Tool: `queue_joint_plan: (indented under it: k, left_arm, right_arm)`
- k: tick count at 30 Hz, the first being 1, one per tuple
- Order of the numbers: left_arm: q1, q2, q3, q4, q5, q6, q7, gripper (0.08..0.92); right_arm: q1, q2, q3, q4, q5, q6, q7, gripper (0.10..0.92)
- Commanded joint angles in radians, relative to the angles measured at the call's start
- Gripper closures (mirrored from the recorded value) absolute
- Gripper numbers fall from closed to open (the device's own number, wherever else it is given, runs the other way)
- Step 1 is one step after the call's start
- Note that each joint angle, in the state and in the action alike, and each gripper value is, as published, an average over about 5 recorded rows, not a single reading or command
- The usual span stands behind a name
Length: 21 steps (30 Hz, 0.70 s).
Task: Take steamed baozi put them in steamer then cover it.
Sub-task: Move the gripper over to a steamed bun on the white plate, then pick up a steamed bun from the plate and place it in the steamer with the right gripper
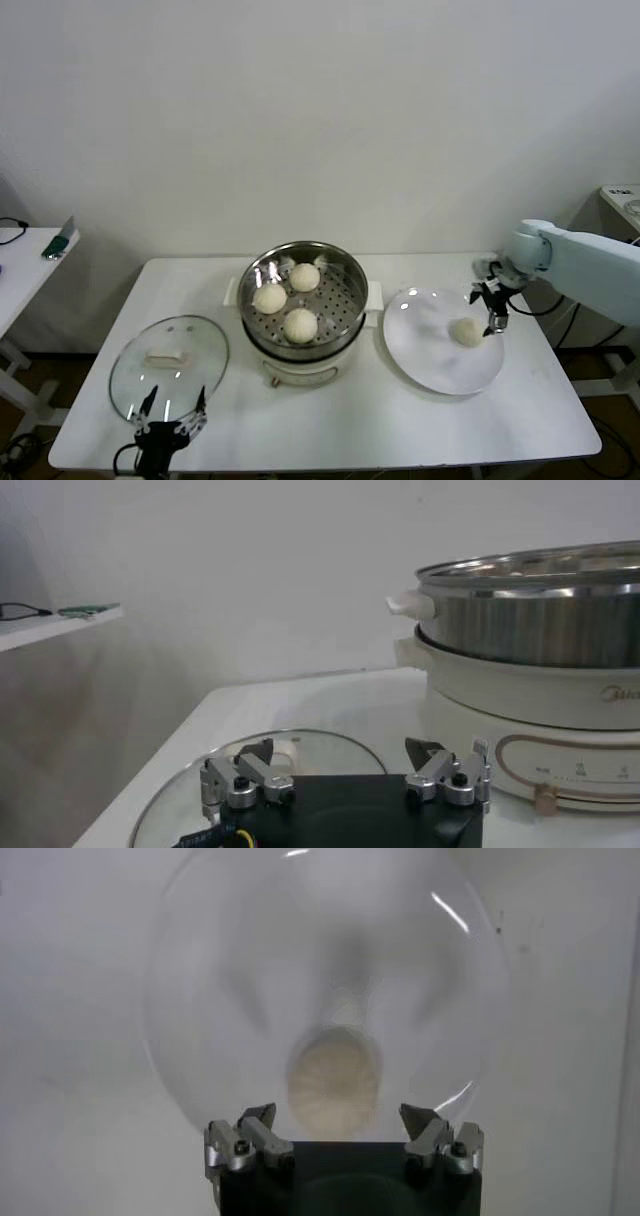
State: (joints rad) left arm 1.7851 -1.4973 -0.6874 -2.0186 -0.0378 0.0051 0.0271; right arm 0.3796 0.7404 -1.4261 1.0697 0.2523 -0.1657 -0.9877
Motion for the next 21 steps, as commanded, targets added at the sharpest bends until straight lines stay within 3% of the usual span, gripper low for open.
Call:
queue_joint_plan:
  k: [1,9,15,21]
  left_arm:
    - [0.001,0.000,0.000,0.000,0.001,0.002,0.000,0.177]
    - [-0.001,0.004,-0.006,0.002,-0.001,0.001,-0.002,0.177]
    - [-0.004,0.004,-0.007,-0.003,0.000,0.003,-0.002,0.177]
    - [-0.005,0.005,-0.005,-0.009,0.001,0.006,-0.002,0.177]
  right_arm:
    - [-0.179,0.032,0.143,-0.097,-0.048,-0.025,0.036,0.203]
    - [-0.197,0.065,0.170,-0.130,-0.055,-0.026,0.050,0.209]
    - [-0.132,0.053,0.130,-0.099,-0.033,-0.027,0.035,0.334]
    - [0.170,0.031,-0.097,0.027,0.183,-0.041,0.022,0.419]
